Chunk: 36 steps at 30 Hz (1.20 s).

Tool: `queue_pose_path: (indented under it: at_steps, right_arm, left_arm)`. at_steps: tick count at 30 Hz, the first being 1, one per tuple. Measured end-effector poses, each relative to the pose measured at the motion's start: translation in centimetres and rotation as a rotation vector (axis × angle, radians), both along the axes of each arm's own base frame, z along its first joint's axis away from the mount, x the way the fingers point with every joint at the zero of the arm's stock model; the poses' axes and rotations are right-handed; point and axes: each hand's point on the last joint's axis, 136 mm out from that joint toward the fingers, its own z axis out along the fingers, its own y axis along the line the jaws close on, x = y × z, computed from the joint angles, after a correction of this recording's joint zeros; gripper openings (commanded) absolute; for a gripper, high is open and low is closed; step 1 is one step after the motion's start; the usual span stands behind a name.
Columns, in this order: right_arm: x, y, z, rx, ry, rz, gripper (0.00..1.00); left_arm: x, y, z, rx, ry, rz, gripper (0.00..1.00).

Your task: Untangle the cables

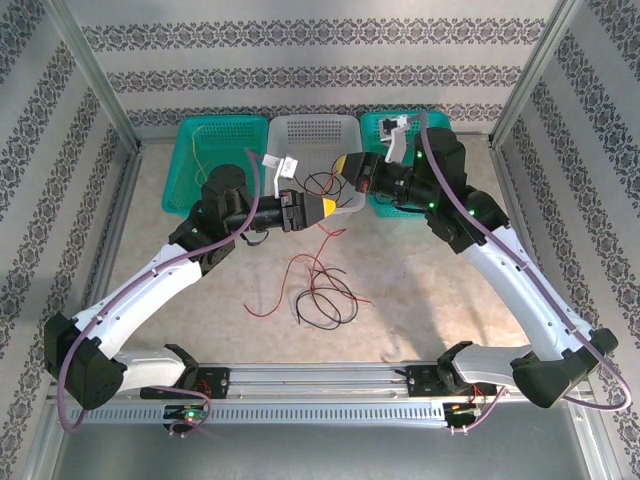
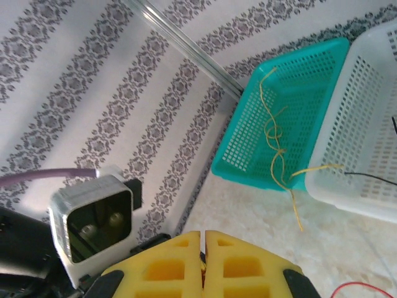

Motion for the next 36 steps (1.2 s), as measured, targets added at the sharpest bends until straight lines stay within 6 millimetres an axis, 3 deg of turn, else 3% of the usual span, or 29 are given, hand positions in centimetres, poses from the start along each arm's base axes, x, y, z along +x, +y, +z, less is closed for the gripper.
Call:
queue_pose_path:
  at_steps: [2, 7, 9, 15, 17, 26, 30, 36]
  right_arm:
    - [0.3, -0.3, 0.5, 0.022, -0.005, -0.005, 0.0]
    - [0.4, -0.4, 1.2, 0.052, -0.009, -0.001, 0.0]
    - [0.4, -0.4, 1.3, 0.056, -0.013, 0.001, 0.02]
    - [0.1, -0.5, 1.2, 0.06, -0.02, 0.003, 0.49]
    - [-0.3, -0.8, 0.6, 0.054, -0.018, 0.003, 0.55]
    - [-3.2, -2.1, -2.5, 0.064, -0.014, 0.007, 0.65]
    - [-3.6, -2.0, -3.8, 0.054, -0.002, 0.006, 0.66]
    - [-3.7, -1.2, -6.1, 0.056, 0.016, 0.018, 0.65]
  left_arm:
    - [0.0, 0.0, 0.0, 0.001, -0.001, -0.001, 0.38]
    - [0.0, -0.3, -0.3, 0.005, 0.003, -0.006, 0.02]
    - [0.1, -0.6, -0.4, 0.009, 0.005, -0.011, 0.0]
    - [1.0, -1.4, 0.5, -0.003, 0.0, -0.013, 0.0]
    - [1.2, -1.5, 2.0, -0.019, -0.027, -0.008, 0.0]
    - [0.2, -0.6, 12.6, -0.159, -0.227, 0.007, 0.0]
    - [-0.2, -0.3, 15.7, -0.208, -0.285, 0.007, 0.0]
    - [-0.4, -0.1, 18.7, -0.256, -0.338, 0.008, 0.0]
